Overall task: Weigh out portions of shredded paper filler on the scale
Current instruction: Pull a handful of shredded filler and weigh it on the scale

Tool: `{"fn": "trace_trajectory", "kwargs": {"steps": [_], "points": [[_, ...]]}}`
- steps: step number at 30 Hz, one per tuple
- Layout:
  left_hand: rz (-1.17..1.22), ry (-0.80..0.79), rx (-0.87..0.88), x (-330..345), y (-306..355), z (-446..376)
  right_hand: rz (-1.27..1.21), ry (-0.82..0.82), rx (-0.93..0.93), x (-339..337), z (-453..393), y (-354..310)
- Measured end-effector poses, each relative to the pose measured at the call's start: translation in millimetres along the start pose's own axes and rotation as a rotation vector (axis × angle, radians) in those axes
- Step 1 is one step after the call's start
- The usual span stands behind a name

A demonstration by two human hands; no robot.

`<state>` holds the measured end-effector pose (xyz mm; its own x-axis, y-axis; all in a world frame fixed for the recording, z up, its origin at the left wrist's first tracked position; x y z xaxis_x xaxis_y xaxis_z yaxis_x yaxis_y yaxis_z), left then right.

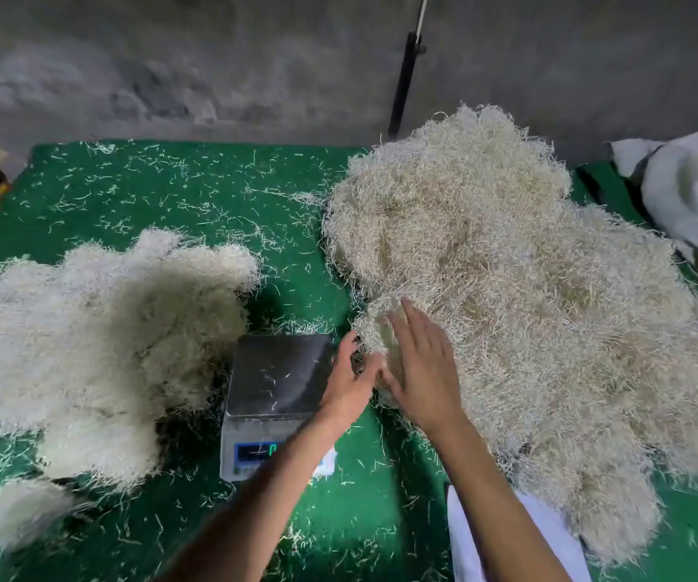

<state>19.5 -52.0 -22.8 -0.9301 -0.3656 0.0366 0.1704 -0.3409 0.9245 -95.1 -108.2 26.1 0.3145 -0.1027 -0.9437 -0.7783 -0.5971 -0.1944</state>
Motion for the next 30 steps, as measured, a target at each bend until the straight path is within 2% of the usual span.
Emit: {"fn": "trace_trajectory", "kwargs": {"steps": [3, 6, 8, 10, 12, 13, 14, 16, 18, 20, 23, 25, 28, 30], "points": [[0.039, -0.048, -0.162, 27, 2, -41, 0.209, -0.181, -0.102, 40, -29, 3], [0.268, -0.125, -0.373, 46, -11, -58, 0.2, -0.261, -0.068, 67, -38, 12], [0.521, -0.152, -0.521, 52, -14, -56, 0.032, -0.209, 0.012, 67, -40, 17], [0.592, -0.146, -0.56, 47, -12, -58, -0.205, -0.142, 0.088, 62, -42, 15], [0.569, -0.082, -0.452, 36, 0, -68, -0.373, -0.086, 0.072, 49, -43, 9], [0.602, 0.016, -0.408, 27, 7, -73, -0.407, -0.029, 0.018, 39, -43, 8], [0.554, 0.082, -0.327, 16, 19, -78, -0.381, 0.038, -0.04, 30, -42, 8], [0.449, 0.081, -0.199, 4, 56, -78, -0.14, 0.12, -0.087, 16, -42, 12], [0.305, -0.008, -0.076, -4, 95, -72, 0.017, 0.039, 0.013, 12, -47, 17], [0.18, -0.168, 0.031, 4, 125, -67, -0.028, -0.043, 0.14, 9, -51, 24], [0.058, -0.242, -0.002, 14, 144, -52, 0.057, -0.107, 0.188, 1, -72, 36], [-0.185, -0.244, -0.023, 20, 153, -41, 0.161, -0.131, 0.189, -10, -83, 41], [-0.635, -0.189, -0.05, 22, 163, -29, -0.015, -0.059, 0.32, -27, -82, 54], [-0.717, -0.182, -0.042, 24, 168, -30, -0.116, 0.009, 0.386, -42, -78, 60]]}}
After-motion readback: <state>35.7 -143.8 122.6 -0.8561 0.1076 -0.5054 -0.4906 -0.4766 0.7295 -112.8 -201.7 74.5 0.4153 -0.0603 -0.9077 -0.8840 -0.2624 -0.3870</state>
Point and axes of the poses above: each hand's wrist, its own z-axis away from the middle knuckle, its own x-axis out of the palm, y = z × x, the point moved 6 cm from there along -z, towards the middle knuckle, and after that the axes turned 8 degrees about z, right-handed, at the moved point
